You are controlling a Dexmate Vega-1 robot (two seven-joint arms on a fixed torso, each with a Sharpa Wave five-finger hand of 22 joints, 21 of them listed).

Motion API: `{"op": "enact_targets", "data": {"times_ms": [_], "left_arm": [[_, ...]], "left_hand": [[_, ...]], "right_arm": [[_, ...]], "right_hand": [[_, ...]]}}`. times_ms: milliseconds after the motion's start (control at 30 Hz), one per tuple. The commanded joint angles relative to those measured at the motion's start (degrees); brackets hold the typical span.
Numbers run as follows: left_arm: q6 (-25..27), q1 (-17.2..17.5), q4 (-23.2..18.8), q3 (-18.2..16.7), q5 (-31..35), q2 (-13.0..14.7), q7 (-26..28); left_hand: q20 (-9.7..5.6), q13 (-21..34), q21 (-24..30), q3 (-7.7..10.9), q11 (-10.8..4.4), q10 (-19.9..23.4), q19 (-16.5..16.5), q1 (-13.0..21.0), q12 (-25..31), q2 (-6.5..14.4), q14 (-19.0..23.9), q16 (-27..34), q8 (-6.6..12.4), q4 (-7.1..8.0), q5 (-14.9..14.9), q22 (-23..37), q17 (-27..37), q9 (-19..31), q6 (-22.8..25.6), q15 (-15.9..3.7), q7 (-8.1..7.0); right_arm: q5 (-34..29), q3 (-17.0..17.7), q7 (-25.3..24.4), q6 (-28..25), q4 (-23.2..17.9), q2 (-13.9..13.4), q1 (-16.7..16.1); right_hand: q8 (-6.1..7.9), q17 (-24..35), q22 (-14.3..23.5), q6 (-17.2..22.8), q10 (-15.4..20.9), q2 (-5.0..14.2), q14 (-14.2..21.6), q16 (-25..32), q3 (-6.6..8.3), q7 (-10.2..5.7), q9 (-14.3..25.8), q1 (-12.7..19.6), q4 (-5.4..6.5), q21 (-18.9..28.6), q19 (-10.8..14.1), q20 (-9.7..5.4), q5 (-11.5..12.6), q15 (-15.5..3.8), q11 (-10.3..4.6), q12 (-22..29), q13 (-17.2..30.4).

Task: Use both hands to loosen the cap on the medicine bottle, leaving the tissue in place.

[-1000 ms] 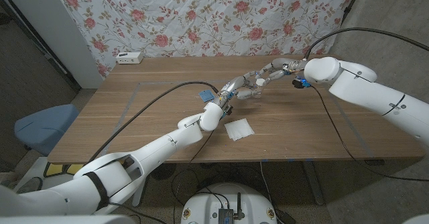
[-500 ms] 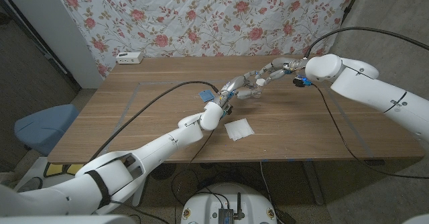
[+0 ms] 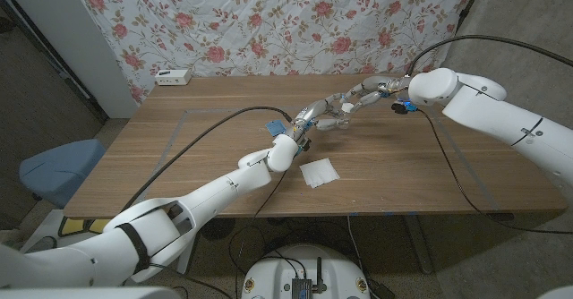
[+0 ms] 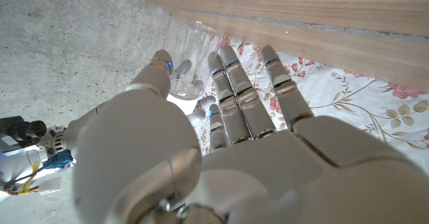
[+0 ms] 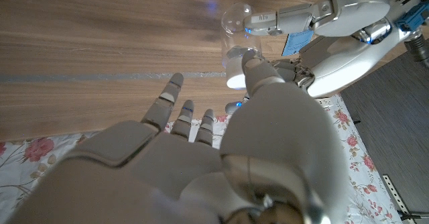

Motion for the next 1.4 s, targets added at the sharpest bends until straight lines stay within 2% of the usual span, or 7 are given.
{"op": "enact_targets", "data": {"times_ms": [33,300,533,867,1000,1400], "left_arm": [[-0.5,-0.5,1.1,0.2,-0.2,-0.3,0.1],[-0.5,-0.5,1.1,0.2,-0.2,-0.3,0.3],[-0.4,-0.3,0.9,0.1,-0.2,-0.1,0.4],[-0.3,-0.1,0.3,0.0,-0.2,0.3,0.3],[-0.4,0.1,0.0,0.0,-0.2,0.4,0.3],[-0.7,0.5,-0.4,-0.2,-0.1,0.7,0.4]], "left_hand": [[0.01,0.3,0.1,0.17,-3.03,3.9,0.0,0.4,0.5,0.9,0.6,0.0,0.45,0.04,0.3,0.2,0.2,0.2,0.4,-4.33,-0.01],[-0.04,0.2,0.2,0.15,-2.98,4.0,0.0,0.5,0.5,0.8,0.6,0.0,0.44,-0.08,0.3,0.2,0.2,0.2,0.5,-4.35,-0.07],[-0.05,0.3,0.1,0.18,-2.95,3.9,-0.1,0.4,0.4,0.8,0.7,0.0,0.41,-0.03,0.3,0.2,0.2,0.2,0.4,-4.3,-0.07],[-0.06,0.2,0.1,0.2,-2.97,3.9,-0.1,0.4,0.4,0.8,0.7,0.0,0.4,-0.05,0.3,0.2,0.2,0.2,0.4,-4.34,-0.09],[-0.08,0.2,0.1,0.19,-2.96,3.9,-0.2,0.4,0.4,0.8,0.7,0.0,0.4,-0.06,0.3,0.2,0.2,0.2,0.4,-4.32,-0.11],[-0.05,0.3,0.1,0.25,-2.94,4.0,-0.3,0.4,0.4,0.9,0.6,0.0,0.37,-0.07,0.3,0.2,0.1,0.2,0.3,-4.36,0.0]], "right_arm": [[0.5,-0.5,1.6,0.9,1.6,0.7,1.0],[1.2,0.0,0.7,1.1,1.9,0.9,0.5],[1.5,0.2,-0.2,0.6,1.8,1.0,0.1],[0.4,-0.4,-1.1,-1.6,0.3,0.8,0.2],[0.2,-0.6,-1.3,-2.3,-0.2,0.7,0.2],[-1.9,-2.1,-1.2,-6.7,-2.7,0.2,1.4]], "right_hand": [[-0.87,0.1,0.1,-1.5,-0.7,-0.42,-0.5,-0.1,-0.76,0.05,-0.1,-0.9,0.19,0.0,-0.1,0.72,-0.3,0.88,0.21,-0.2,0.1],[-2.72,0.1,0.1,-4.7,-1.5,-1.76,-0.7,0.0,-2.4,0.23,-0.3,-3.9,1.09,0.2,0.0,1.27,-0.6,1.7,2.47,-0.1,0.2],[-3.61,0.2,0.1,-6.5,-1.7,-2.61,-0.7,0.1,-3.65,0.56,-0.3,-6.4,1.87,0.2,0.0,1.31,-0.6,2.18,3.29,0.1,0.2],[-3.86,0.2,0.1,-7.0,-1.6,-3.64,-0.8,0.1,-5.37,2.23,-0.2,-10.1,3.1,0.3,0.2,1.51,-0.5,2.75,4.19,0.3,0.2],[-4.1,0.2,0.2,-7.5,-1.8,-4.12,-0.8,0.2,-6.15,3.9,-0.2,-11.7,3.6,0.4,0.3,1.55,-0.3,3.0,4.61,0.3,0.2],[-4.14,0.3,0.2,-7.7,-1.7,-4.65,-0.9,0.2,-7.21,5.41,-0.2,-14.0,4.34,0.3,0.1,1.57,-0.2,3.33,5.41,0.4,0.2]]}}
